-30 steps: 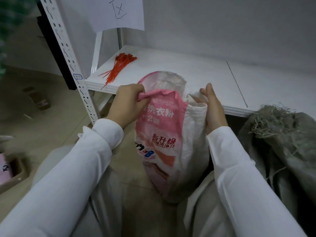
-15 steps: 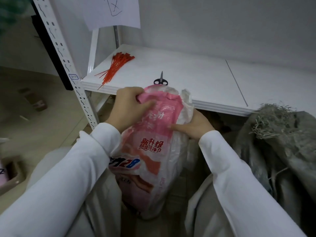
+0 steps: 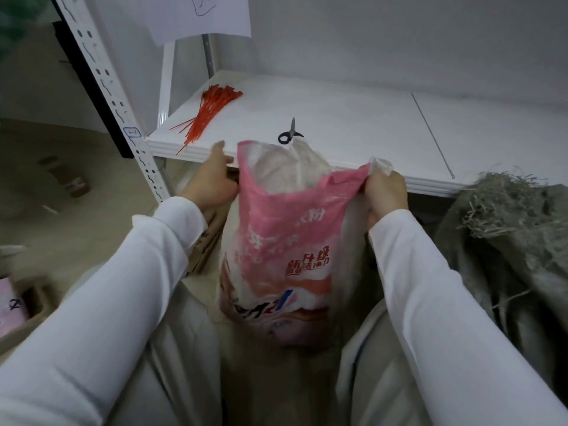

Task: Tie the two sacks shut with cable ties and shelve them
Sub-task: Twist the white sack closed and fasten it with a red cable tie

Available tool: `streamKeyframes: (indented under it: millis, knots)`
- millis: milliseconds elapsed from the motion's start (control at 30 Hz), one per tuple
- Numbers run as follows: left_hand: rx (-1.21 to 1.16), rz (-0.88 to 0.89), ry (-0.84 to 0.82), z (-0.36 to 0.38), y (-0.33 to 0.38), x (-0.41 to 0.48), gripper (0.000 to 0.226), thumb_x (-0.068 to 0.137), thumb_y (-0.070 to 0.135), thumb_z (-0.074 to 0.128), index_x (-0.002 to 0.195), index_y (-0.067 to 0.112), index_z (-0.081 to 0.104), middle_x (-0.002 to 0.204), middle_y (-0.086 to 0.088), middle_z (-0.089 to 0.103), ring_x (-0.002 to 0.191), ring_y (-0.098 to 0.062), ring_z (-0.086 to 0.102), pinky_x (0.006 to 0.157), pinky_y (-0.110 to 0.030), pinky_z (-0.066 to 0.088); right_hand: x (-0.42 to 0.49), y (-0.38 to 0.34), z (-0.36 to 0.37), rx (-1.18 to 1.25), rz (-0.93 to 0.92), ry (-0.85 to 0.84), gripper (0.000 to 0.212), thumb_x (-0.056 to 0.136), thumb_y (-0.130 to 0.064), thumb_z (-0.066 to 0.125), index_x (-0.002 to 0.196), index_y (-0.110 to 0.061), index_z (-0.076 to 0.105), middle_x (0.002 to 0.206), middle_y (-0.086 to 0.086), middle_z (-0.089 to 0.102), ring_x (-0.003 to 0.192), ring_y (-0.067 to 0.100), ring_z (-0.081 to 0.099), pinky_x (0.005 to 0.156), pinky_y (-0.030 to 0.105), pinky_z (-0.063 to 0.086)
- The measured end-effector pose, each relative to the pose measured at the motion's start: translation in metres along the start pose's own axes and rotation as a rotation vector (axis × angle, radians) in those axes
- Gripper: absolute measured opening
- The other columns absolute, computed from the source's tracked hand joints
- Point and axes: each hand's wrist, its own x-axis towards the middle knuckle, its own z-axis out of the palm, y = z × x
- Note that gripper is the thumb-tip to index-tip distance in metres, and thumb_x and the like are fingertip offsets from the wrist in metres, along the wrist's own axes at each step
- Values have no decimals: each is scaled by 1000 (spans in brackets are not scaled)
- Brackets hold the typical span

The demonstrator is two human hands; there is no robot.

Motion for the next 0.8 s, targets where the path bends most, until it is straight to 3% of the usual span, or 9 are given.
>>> streamKeyframes:
  millis: [100, 167, 267, 433, 567, 633, 700, 733, 800]
  knots:
    - [112, 97, -367, 15, 3, -6, 96, 52, 18, 83, 135, 25, 36, 121, 9, 60, 118, -11, 55, 97, -37, 50, 3, -1, -6, 97, 34, -8, 28, 91, 0, 45, 72, -14, 59, 69, 2, 57, 62, 14, 54, 57, 22, 44]
    - [42, 167, -466, 23, 19, -17, 93, 51, 24, 90, 132, 33, 44, 125, 14, 59, 123, -2, 50, 101, -25, 41, 3, 0, -6, 92, 45, -10, 29, 88, 5, 46, 70, -14, 60, 68, 2, 59, 62, 14, 56, 54, 20, 45]
    - [-44, 223, -526, 29, 39, -29, 39, 66, 14, 85, 100, 27, 69, 97, 11, 72, 96, -2, 65, 86, -23, 50, 3, 3, -8, 65, 58, -32, 25, 81, 6, 51, 71, -13, 64, 73, 7, 62, 74, 22, 60, 66, 29, 47]
    - [123, 237, -222, 38, 49, -30, 22, 78, 28, 75, 94, 14, 71, 92, -3, 72, 88, -18, 66, 85, -39, 55, 4, 2, -20, -24, 30, -45, 14, 84, 1, 53, 82, -4, 66, 76, 8, 60, 74, 19, 56, 61, 24, 45]
    - [73, 60, 86, 33, 47, -23, 26, 82, 26, 67, 87, 0, 68, 84, -12, 68, 79, -27, 63, 71, -38, 52, 13, 8, -33, -193, 5, -62, 17, 73, 0, 59, 83, -13, 64, 79, 3, 63, 80, 22, 59, 69, 29, 47]
    - [22, -39, 167, 31, 44, -22, 24, 82, 26, 65, 85, 2, 67, 76, -5, 63, 74, -23, 59, 64, -33, 48, 20, 15, -38, -224, 67, -81, 56, 60, -7, 70, 115, -9, 57, 96, 4, 67, 91, 24, 64, 77, 33, 54]
    - [-27, -106, 220, 31, 42, -21, 23, 81, 28, 66, 86, 5, 67, 76, -3, 62, 78, -25, 60, 70, -34, 50, 23, 23, -43, -265, 168, -113, 97, 47, -18, 83, 134, -8, 41, 111, 7, 66, 95, 25, 66, 81, 39, 56]
    - [-59, -129, 226, 31, 41, -21, 26, 80, 29, 67, 89, 5, 67, 79, -4, 63, 81, -26, 62, 73, -36, 52, 24, 26, -43, -295, 195, -160, 102, 43, -22, 87, 134, -9, 43, 113, 7, 66, 95, 25, 66, 80, 39, 56]
    - [-130, -152, 186, 35, 40, -21, 34, 76, 33, 70, 92, 4, 67, 85, -7, 67, 84, -27, 65, 77, -41, 55, 24, 32, -40, -340, 226, -270, 83, 53, -20, 91, 128, -12, 55, 115, 6, 68, 95, 24, 67, 79, 38, 56]
